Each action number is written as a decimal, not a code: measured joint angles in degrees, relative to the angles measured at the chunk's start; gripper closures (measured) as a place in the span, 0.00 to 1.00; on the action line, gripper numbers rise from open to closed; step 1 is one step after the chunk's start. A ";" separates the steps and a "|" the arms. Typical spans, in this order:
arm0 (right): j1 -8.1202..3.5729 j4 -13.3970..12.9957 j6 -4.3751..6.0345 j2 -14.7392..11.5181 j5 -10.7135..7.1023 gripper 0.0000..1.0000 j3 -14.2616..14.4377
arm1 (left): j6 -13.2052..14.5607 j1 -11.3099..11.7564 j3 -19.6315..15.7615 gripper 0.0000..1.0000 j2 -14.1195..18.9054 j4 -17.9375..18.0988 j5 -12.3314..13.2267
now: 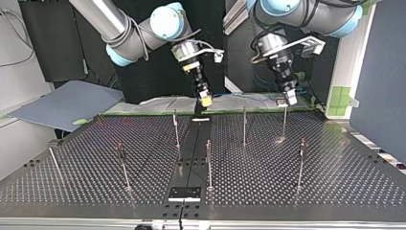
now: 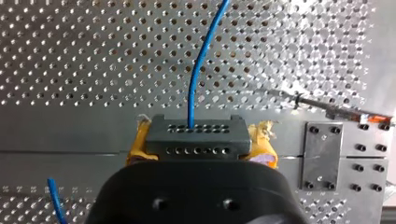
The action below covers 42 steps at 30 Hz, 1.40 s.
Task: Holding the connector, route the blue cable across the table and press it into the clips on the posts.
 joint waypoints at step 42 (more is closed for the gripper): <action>2.32 10.12 0.84 5.43 -2.35 1.00 -21.47 | -5.62 12.42 7.23 1.00 -1.21 -2.90 14.05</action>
